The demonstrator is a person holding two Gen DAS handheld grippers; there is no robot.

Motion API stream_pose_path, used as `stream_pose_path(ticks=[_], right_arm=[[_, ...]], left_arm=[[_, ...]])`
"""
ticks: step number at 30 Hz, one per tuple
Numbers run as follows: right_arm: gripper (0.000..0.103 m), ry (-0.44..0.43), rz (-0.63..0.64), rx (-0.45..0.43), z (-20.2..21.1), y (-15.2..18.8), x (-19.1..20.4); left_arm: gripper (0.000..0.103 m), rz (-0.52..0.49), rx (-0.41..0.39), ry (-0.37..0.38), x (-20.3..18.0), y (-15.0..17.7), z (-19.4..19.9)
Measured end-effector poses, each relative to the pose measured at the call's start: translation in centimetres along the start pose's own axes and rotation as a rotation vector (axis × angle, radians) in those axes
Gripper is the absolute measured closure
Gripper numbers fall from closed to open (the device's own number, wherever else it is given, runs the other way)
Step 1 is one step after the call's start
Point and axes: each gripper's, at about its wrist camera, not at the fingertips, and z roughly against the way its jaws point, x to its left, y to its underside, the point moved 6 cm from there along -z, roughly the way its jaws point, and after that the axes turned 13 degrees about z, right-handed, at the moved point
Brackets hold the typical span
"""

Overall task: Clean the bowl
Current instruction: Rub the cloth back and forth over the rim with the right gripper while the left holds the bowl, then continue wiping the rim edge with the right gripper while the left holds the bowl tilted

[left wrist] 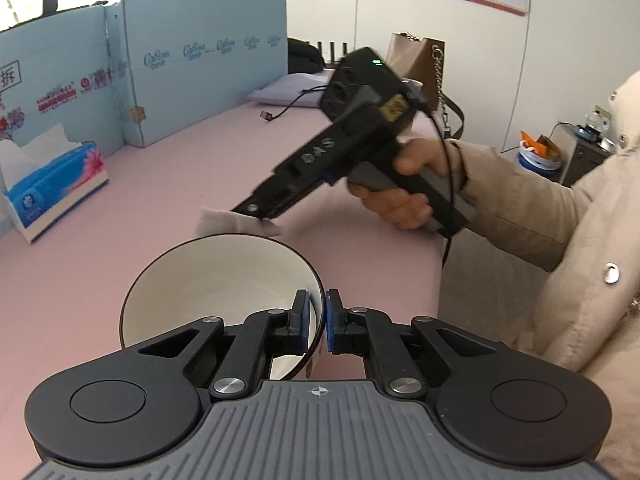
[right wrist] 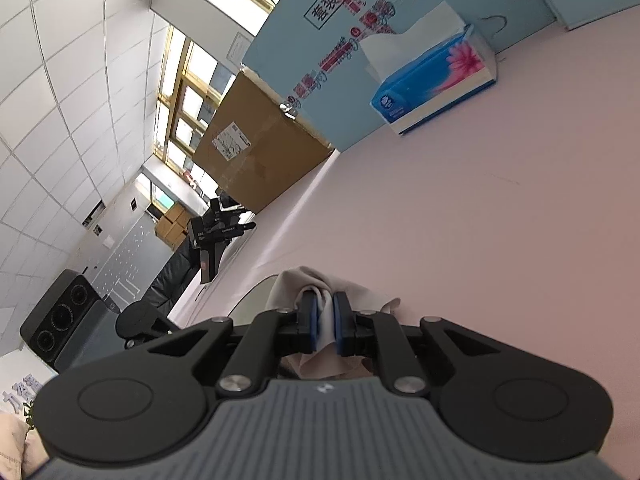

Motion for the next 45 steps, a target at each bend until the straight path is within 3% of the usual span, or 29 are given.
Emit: stream_pose_path(ticks=[13, 19, 30, 41, 45], right_arm=[[0.091, -0.068, -0.005, 0.08, -4.0, -0.1, 0.4], [0.091, -0.045, -0.009, 0.051, -1.9, 0.5, 0.5], [0.091, -0.003, -0.013, -0.012, 2.6, 3.0, 1.4], [0.091, 0.02, -0.016, -0.073, 5.9, 5.1, 2.9], [0.091, 0.034, -0.02, -0.084, 6.6, 5.1, 2.7]], left_arm=[[0.089, 0.002, -0.02, 0.047, 0.5, 0.2, 0.2], [0.087, 0.029, -0.049, 0.044, 0.8, 0.1, 0.2], [0.084, 0.068, -0.134, -0.016, 0.3, -1.1, 1.0], [0.08, 0.082, -0.11, -0.201, -0.1, -2.7, -1.8], [0.079, 0.059, -0.095, -0.178, 0.3, -2.6, -2.0]])
